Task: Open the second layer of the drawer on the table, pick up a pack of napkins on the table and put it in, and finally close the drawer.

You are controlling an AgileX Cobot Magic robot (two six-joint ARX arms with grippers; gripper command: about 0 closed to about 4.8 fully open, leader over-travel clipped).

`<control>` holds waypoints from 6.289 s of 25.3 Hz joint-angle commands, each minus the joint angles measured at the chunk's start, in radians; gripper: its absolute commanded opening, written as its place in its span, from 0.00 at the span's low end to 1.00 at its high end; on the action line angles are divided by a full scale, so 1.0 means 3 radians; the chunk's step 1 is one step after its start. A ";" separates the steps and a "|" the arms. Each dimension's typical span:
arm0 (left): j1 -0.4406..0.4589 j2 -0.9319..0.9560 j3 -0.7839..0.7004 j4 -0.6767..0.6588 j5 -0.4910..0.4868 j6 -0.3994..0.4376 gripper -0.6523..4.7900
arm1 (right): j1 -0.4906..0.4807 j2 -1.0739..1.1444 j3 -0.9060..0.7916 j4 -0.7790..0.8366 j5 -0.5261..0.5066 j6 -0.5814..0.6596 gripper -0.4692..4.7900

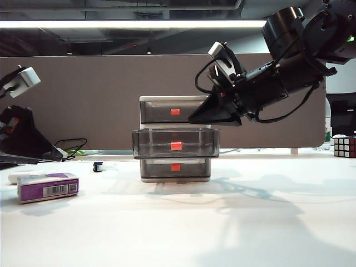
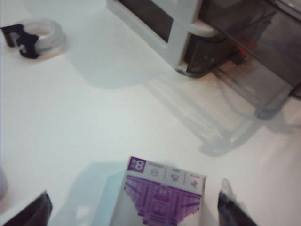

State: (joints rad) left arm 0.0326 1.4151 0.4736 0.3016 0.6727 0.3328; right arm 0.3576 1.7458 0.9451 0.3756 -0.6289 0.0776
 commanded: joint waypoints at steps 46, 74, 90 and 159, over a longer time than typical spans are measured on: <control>-0.0379 0.0217 0.0058 -0.0024 -0.0510 0.0696 0.60 | 0.0004 -0.0011 0.0014 0.0036 0.0005 -0.0039 0.08; -0.1691 0.0393 0.1413 -0.0206 -0.0516 0.0547 0.61 | -0.0023 -0.0013 0.0014 0.0039 0.0003 -0.0038 0.08; -0.1710 0.0628 0.1485 -0.0455 -0.0534 0.0610 0.68 | -0.0292 -0.0248 0.0015 -0.0160 0.0004 -0.0117 0.08; -0.1727 0.1077 0.1484 0.0028 -0.1321 -0.0041 0.11 | -0.0062 0.0341 0.0956 -0.0388 0.0179 -0.0118 0.08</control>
State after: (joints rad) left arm -0.4870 1.7370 0.9173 0.2634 0.3065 0.3294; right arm 0.3378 1.8450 1.2350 0.3027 -0.5804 0.0437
